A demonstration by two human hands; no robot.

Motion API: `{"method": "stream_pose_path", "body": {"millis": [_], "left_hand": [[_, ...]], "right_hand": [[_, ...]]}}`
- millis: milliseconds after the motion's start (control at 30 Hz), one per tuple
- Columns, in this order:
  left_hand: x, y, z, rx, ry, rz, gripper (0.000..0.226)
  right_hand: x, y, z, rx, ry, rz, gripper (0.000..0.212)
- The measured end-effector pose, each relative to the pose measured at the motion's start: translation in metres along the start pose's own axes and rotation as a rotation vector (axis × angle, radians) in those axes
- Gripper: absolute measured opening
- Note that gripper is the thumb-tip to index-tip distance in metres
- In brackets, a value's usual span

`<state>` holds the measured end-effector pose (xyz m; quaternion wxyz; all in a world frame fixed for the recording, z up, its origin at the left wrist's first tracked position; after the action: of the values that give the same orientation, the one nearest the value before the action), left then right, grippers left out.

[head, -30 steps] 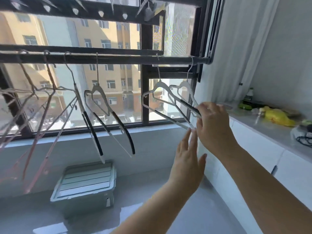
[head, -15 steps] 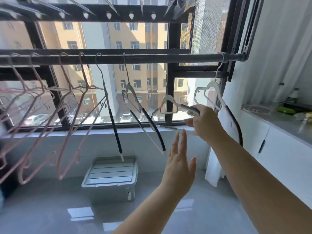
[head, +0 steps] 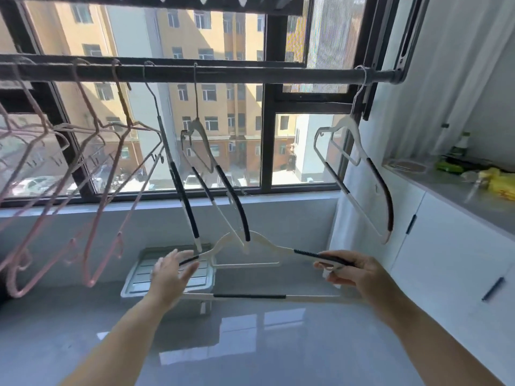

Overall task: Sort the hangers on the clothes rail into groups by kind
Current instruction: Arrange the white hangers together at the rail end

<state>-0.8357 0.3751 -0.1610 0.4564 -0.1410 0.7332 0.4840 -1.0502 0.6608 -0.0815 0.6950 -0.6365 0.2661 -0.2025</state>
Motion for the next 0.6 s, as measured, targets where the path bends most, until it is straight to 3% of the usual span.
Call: {"method": "stream_pose_path", "body": {"millis": [100, 333, 433, 600], "left_hand": [[-0.011, 0.004, 0.01, 0.026, -0.06, 0.157, 0.009], [-0.026, 0.003, 0.021, 0.008, -0.055, 0.196, 0.021], [-0.028, 0.009, 0.025, 0.019, -0.074, 0.168, 0.022], [-0.015, 0.023, 0.029, 0.019, -0.175, 0.172, 0.025]], "right_hand": [[0.0, -0.002, 0.005, -0.058, 0.05, 0.016, 0.038], [0.006, 0.006, -0.002, -0.244, 0.321, 0.421, 0.031], [0.008, 0.019, -0.009, -0.246, 0.425, 0.694, 0.042], [0.033, 0.032, 0.008, -0.115, 0.329, 0.755, 0.056]]}}
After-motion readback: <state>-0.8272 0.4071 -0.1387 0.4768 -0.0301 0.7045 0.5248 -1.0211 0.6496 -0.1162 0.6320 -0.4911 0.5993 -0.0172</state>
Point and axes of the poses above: each hand's wrist, its own z-axis away from the middle knuckle, its own x-axis out of the palm, y = z × x, the point moved 1 cm from there along -z, towards the middle knuckle, and after that the axes turned 5 degrees about -z, right-handed, at the moved point
